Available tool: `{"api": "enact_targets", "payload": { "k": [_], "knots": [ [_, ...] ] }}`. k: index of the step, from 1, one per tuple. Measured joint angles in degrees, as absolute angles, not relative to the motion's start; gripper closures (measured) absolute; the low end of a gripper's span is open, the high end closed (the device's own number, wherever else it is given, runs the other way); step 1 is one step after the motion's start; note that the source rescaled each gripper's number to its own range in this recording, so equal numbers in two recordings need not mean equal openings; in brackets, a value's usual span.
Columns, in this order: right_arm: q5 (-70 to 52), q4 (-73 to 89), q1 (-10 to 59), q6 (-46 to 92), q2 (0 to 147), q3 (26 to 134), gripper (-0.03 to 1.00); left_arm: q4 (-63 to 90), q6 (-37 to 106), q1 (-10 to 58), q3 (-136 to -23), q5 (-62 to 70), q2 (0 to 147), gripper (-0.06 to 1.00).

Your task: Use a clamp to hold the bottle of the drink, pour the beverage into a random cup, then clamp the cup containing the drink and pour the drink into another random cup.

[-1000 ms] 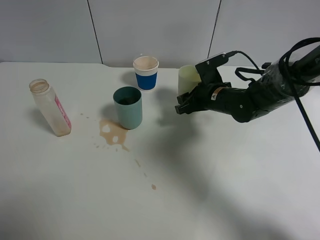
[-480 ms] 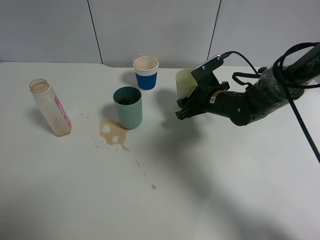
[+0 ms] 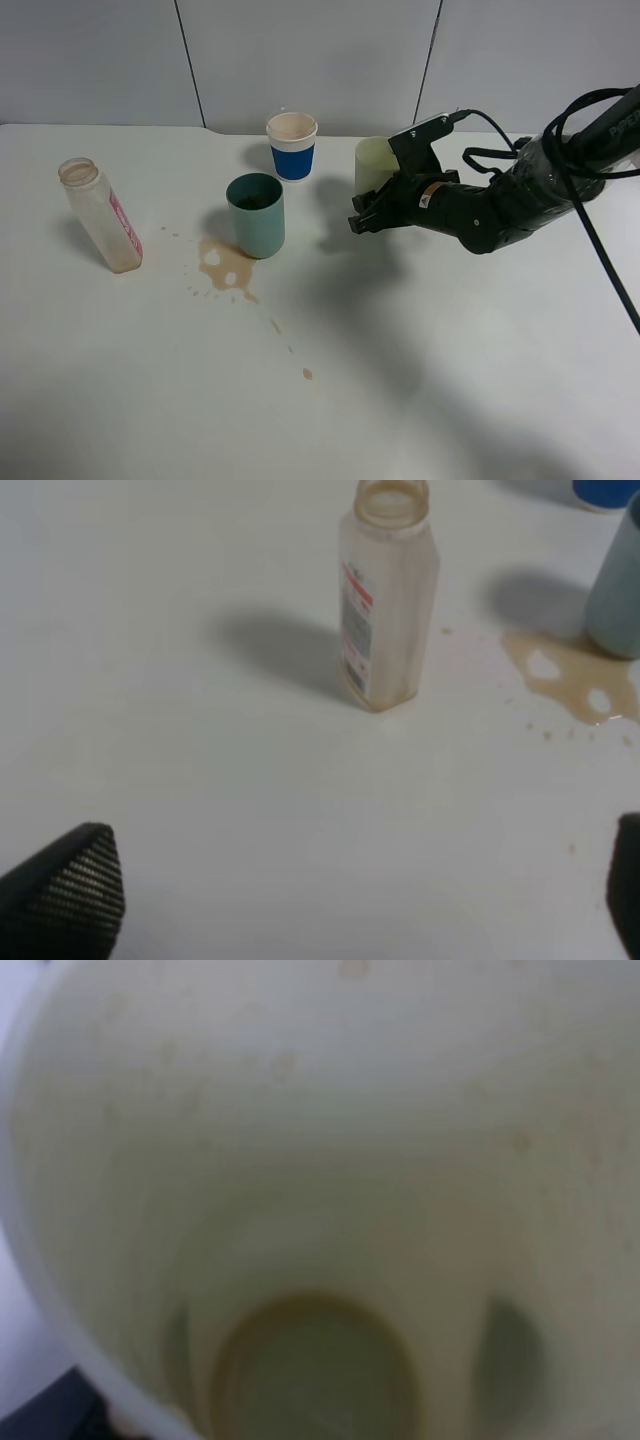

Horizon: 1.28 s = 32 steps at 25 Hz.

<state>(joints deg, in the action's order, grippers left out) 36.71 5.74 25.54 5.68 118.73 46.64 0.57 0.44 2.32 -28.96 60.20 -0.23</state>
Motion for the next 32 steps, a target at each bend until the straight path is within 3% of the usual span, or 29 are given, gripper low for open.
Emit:
{"api": "enact_targets", "payload": {
  "k": [19,21,24,26,28,32],
  "knots": [
    [37.3,4.2,25.5,5.6,118.7,46.6,0.97,0.6,0.4,2.3,-29.0,60.2,-0.2,0.02],
    [37.3,4.2,25.5,5.6,118.7,46.6,0.84,0.6,0.4,2.3,-29.0,60.2,-0.2,0.02],
    [37.5,4.2,25.5,5.6,118.7,46.6,0.43,0.6,0.4,2.3,-29.0,60.2,-0.2,0.02],
    [37.5,4.2,25.5,5.7,118.7,46.6,0.23,0.6,0.4,2.3,-29.0,60.2,-0.2,0.02],
    [37.5,4.2,25.5,5.7,118.7,46.6,0.13,0.6,0.4,2.3,-29.0,60.2,-0.2,0.02],
    [36.8,4.2,25.5,5.7,118.2,46.6,0.08,0.6,0.4,2.3,-29.0,60.2,-0.2,0.02]
  ]
}}
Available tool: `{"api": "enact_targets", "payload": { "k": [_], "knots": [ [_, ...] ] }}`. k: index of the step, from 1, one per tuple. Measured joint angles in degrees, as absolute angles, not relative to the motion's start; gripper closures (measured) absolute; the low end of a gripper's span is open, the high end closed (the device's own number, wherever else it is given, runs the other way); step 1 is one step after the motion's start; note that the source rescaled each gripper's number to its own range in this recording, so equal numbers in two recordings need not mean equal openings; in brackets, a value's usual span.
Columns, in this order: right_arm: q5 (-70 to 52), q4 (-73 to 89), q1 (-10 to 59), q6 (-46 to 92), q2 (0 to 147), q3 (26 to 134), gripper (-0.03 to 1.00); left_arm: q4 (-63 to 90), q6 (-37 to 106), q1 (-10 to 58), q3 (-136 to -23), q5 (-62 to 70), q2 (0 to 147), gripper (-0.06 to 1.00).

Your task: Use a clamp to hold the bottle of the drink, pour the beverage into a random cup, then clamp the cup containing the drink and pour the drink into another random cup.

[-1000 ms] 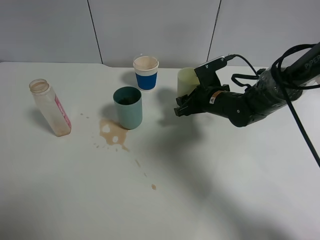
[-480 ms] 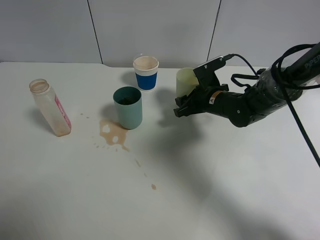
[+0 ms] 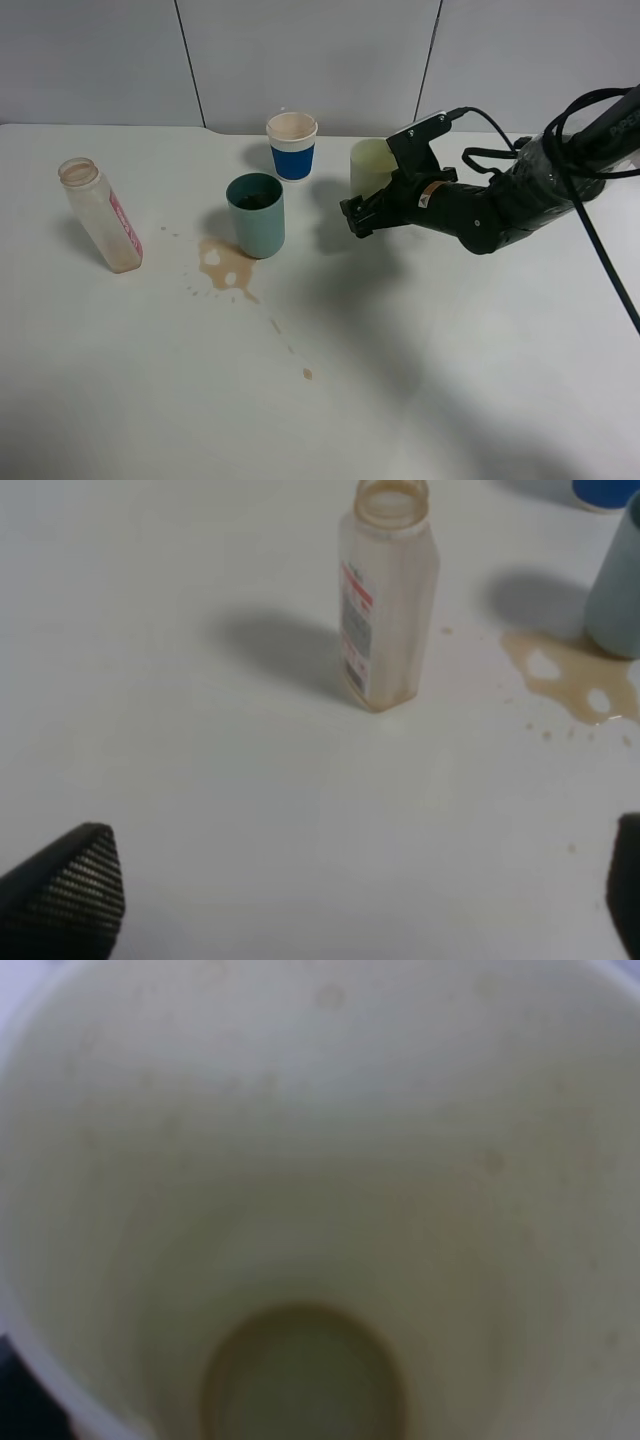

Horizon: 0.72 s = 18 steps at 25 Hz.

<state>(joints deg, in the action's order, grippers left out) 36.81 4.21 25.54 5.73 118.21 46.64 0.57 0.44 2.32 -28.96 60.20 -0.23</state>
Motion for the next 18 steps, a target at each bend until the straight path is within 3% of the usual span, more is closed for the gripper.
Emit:
{"api": "enact_targets", "payload": {
  "k": [18],
  "knots": [
    [21.1,3.9,22.9,11.1,88.9,46.5,0.07,0.6,0.4,2.3,-29.0,60.2,-0.2,0.02]
  ]
}}
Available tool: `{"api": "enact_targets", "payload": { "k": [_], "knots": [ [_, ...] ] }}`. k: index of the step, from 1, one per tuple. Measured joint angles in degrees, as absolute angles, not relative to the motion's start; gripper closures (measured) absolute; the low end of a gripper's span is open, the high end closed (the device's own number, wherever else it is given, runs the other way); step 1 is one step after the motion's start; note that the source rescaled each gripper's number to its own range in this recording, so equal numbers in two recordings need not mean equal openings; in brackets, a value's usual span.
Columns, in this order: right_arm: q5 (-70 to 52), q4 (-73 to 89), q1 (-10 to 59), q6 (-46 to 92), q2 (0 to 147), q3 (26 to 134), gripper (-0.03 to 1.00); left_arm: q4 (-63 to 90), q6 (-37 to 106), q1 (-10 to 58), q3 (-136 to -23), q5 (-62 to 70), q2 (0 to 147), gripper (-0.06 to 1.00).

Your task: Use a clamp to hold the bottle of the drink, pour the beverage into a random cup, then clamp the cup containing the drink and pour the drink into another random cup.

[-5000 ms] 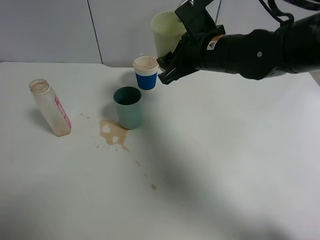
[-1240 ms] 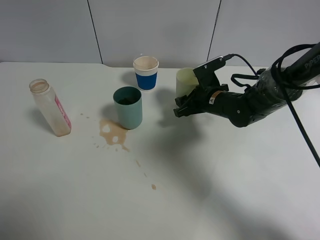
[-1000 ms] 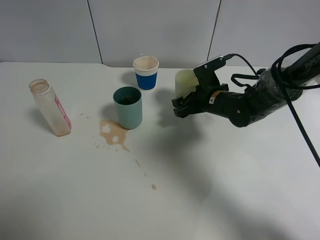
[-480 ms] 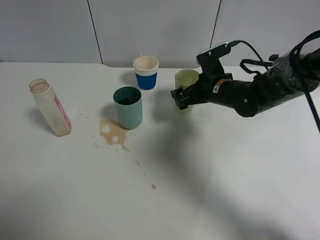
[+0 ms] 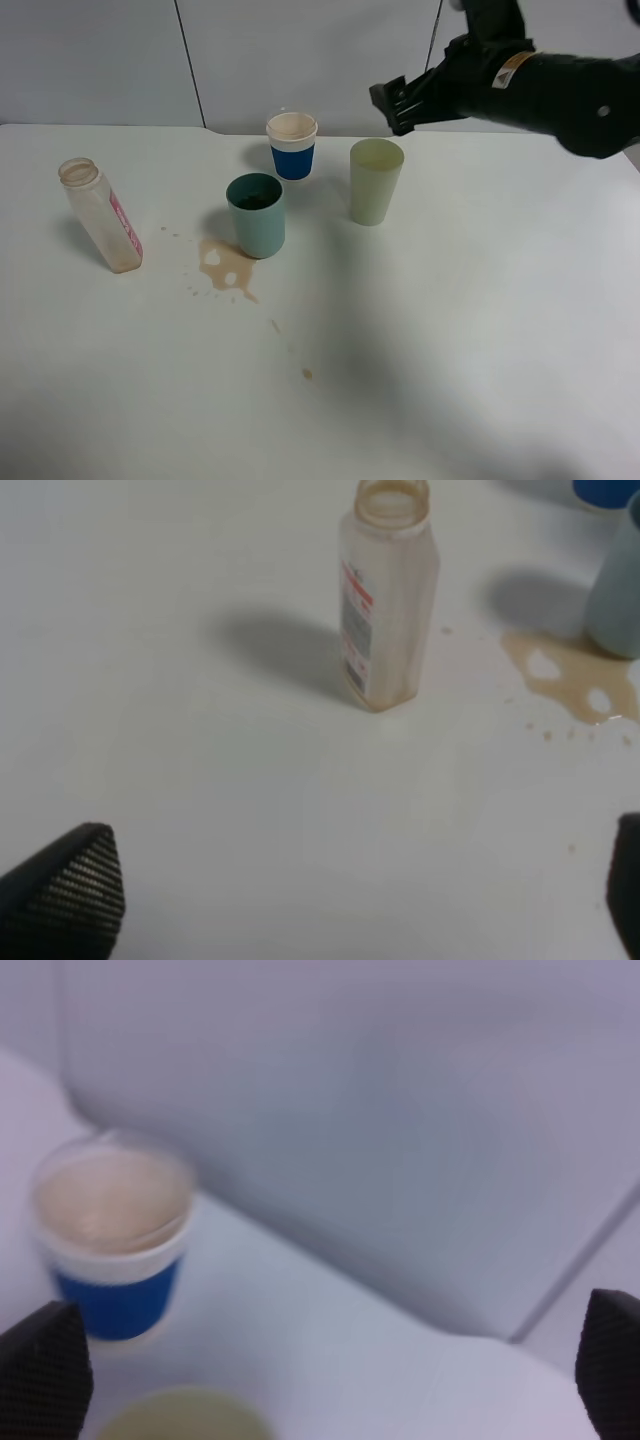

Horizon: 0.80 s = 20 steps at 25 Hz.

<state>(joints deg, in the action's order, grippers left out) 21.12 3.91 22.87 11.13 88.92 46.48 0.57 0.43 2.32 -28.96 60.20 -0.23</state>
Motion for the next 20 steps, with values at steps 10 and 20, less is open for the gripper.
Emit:
{"api": "enact_targets", "payload": {
  "k": [10,20],
  "knots": [
    [0.5,-4.4,6.2,4.2,71.6,46.5,0.07,0.6,0.4,2.3,-29.0,60.2,-0.2,0.02],
    [-20.1,-7.6,-5.2,1.1,48.9,46.5,0.07,0.6,0.4,2.3,-29.0,60.2,-0.2,0.02]
  ]
}}
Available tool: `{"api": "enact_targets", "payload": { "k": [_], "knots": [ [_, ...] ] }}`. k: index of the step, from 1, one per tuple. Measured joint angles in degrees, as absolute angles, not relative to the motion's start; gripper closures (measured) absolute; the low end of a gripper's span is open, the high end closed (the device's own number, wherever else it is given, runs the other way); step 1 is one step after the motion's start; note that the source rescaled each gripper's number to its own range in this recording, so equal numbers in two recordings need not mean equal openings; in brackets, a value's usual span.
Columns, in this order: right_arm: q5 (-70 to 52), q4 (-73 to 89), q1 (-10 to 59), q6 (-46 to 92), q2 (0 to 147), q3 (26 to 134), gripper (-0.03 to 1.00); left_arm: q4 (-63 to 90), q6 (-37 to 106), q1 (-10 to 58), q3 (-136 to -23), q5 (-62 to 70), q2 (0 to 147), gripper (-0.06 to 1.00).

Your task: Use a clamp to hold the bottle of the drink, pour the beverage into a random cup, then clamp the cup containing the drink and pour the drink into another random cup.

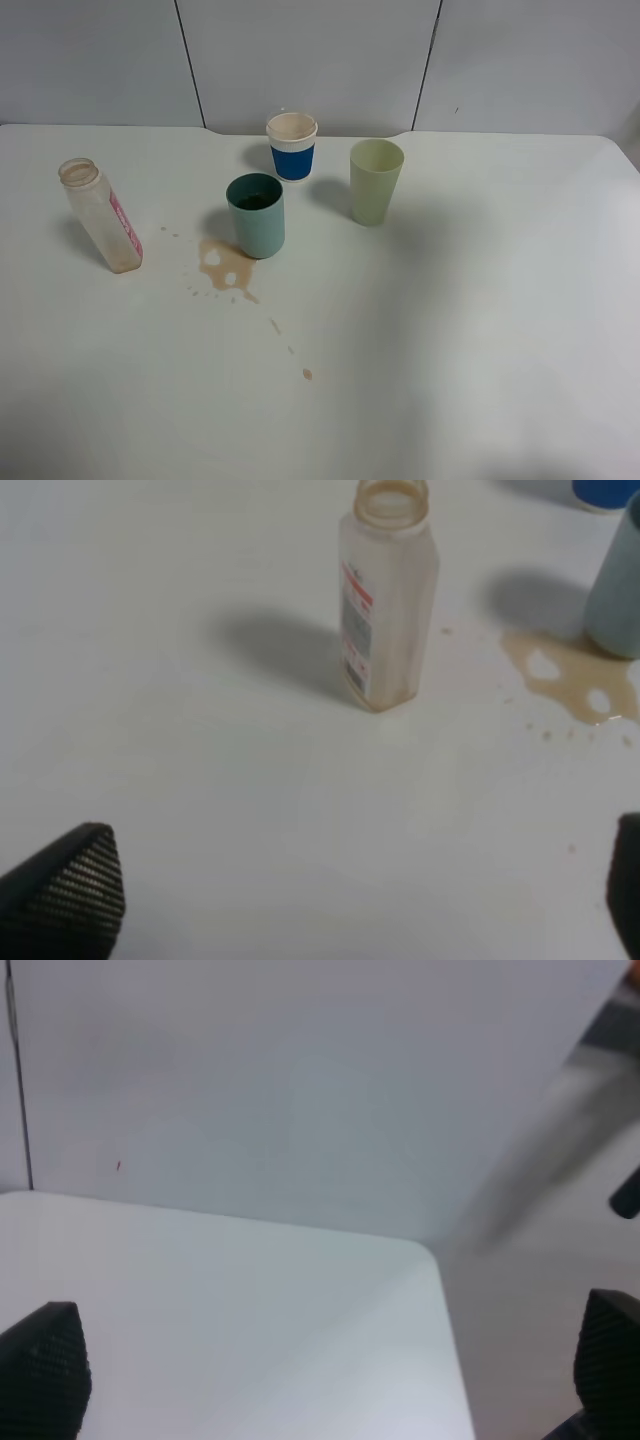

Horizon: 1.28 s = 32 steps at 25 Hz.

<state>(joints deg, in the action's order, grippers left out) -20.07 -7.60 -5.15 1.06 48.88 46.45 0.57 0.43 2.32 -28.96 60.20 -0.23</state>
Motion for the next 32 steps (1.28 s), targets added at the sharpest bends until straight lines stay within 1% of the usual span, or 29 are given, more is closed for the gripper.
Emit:
{"api": "enact_targets", "payload": {
  "k": [5,11,21,27,32],
  "knots": [
    [-27.5,-7.6,-5.2,1.0,38.5,46.5,0.07,0.6,0.4,2.3,-29.0,60.2,-0.2,0.02],
    [-39.4,-7.6,-5.2,1.0,28.7,46.2,0.07,0.6,0.4,2.3,-29.0,60.2,-0.2,0.02],
    [-53.3,-5.8,-5.3,0.8,11.2,38.0,0.07,0.6,0.5,2.3,-29.0,60.2,-0.2,0.02],
    [-57.3,-4.8,-5.3,0.8,1.8,36.8,0.07,0.6,0.5,2.3,-29.0,60.2,-0.2,0.02],
    [-60.4,-4.3,-5.3,0.8,-0.2,35.9,0.07,0.6,0.4,2.3,-29.0,60.2,-0.2,0.02]
  ]
}}
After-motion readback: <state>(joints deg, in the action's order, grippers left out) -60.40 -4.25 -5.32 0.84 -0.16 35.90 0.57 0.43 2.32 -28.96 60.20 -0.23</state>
